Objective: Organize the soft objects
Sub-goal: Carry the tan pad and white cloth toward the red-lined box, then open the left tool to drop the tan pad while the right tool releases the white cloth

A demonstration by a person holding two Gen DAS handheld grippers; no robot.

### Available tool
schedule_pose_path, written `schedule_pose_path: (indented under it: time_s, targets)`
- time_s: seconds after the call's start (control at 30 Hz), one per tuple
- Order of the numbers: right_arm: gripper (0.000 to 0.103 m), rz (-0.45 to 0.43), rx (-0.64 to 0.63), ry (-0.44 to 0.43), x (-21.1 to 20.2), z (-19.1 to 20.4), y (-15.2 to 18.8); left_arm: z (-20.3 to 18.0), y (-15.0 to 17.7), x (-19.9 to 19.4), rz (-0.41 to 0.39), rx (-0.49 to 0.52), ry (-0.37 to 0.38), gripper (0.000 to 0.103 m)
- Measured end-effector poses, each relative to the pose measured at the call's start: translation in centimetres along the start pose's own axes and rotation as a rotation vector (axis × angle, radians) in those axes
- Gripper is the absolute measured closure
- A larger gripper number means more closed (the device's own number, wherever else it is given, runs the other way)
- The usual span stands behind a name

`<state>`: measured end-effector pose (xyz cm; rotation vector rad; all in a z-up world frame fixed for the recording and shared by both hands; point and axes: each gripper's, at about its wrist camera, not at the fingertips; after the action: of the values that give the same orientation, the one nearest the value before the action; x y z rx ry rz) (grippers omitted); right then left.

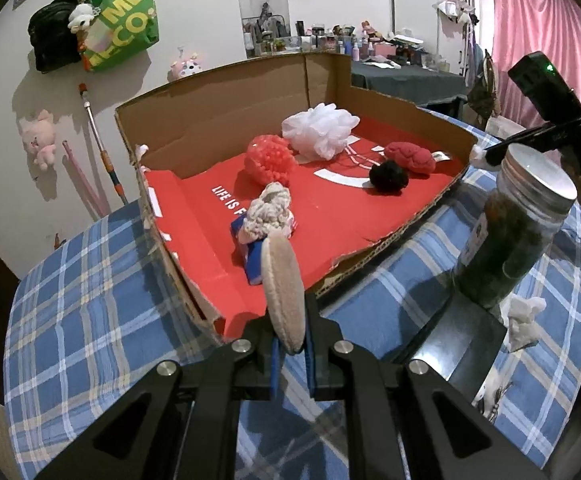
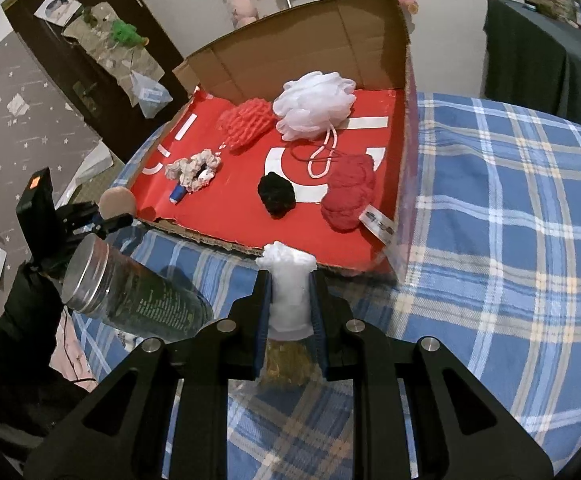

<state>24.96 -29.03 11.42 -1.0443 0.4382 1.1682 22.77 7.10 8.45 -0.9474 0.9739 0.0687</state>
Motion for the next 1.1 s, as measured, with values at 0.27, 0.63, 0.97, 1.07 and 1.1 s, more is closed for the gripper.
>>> schedule_pose_path:
  time_s: [0.27,0.63,0.97,1.07,1.1]
  targets:
    - [0.085,0.057,-0.033,-0.028,1.6,1.3,-1.7,-0.3,-2.8,0.7,0.005,0.07,0.023,0.093]
    - [0.085,0.091,-0.154,-0.029,4.8,6.3,-5.8,-0.9,-8.6,3.7,0.028,0.065,0.114,0.092]
    - [0.085,0.117,-0.176,0.111,9.8,6.6,-10.6,-1.5,-11.3,10.8,0.205,0.004,0.177,0.092]
    - [0.085,0.123,-0.18,0.165,10.9,6.0,-11.5,-1.3,-11.7,12.4,0.243,-0.017,0.183,0.092]
    - [0.085,0.129,-0.18,0.182,11.3,5.8,-11.8,-1.3,-11.9,12.9,0.261,-0.02,0.18,0.092]
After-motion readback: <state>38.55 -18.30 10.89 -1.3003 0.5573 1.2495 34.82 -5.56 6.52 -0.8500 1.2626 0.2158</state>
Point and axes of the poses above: each gripper's, at about its wrist camera, not at the fingertips, and x roughly the way its jaws point, z to its left, y to its underside, and after that the axes turned 11 degrees about x, right-handed
